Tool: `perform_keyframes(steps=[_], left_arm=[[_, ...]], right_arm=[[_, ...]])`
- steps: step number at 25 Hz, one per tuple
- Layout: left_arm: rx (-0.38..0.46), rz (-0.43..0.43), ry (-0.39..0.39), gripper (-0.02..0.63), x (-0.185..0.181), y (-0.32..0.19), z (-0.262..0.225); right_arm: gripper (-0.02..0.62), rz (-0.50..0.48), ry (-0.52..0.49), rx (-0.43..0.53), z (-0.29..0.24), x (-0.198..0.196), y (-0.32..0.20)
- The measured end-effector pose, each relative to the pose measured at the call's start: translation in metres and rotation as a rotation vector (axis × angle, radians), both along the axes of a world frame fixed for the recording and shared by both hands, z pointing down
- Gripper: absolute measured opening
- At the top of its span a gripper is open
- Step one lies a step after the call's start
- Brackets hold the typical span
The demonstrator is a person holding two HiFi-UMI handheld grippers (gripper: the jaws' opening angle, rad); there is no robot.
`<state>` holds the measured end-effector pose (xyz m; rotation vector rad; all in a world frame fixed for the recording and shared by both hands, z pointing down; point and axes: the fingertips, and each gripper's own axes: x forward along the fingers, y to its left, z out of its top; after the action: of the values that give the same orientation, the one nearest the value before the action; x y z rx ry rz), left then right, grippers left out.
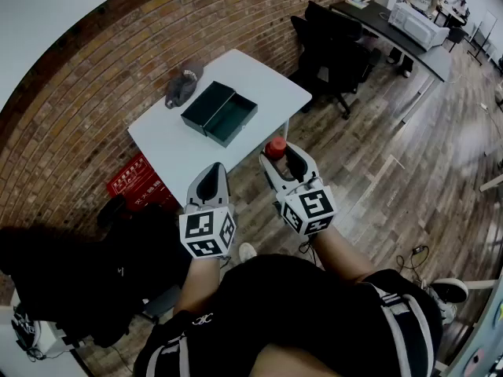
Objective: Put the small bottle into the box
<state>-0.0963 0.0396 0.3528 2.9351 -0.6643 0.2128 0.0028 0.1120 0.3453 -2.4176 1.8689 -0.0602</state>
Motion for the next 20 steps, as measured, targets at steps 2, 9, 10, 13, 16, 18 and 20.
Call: perform_keyframes(steps=[2,9,10,13,16,18,20], left_arm=[[-0.002,-0.010,0.002,0.012,0.000,0.001,0.000],[-0.002,-0.020,0.003,0.012,-0.001,0.005,0.001],[-0.003,-0.022,0.003,0.012,-0.001,0.005,0.002],[-0.008,-0.027,0.002,0.012,-0.003,0.001,0.004],[-0.014,-0.025,-0.002,0.012,-0.002,-0.004,0.007],[-0.016,-0.020,-0.004,0.012,-0.001,-0.008,0.008],[-0.019,-0.014,-0.005,0.012,0.001,-0.014,0.009]], right_arm=[[0.215,-0.005,0.001,0.000,-0.001,0.000,0.001],[0.215,-0.026,-0.005,-0.003,0.001,-0.003,0.003],[0.215,-0.031,-0.011,-0.003,0.002,-0.004,0.002],[0.215,-0.053,-0.037,-0.002,0.004,-0.007,-0.003],[0.215,-0.075,-0.044,-0.012,0.006,-0.010,-0.012],[0.215,-0.077,-0.050,-0.017,0.008,-0.010,-0.017],[0.215,-0.076,-0.055,-0.020,0.009,-0.009,-0.024]])
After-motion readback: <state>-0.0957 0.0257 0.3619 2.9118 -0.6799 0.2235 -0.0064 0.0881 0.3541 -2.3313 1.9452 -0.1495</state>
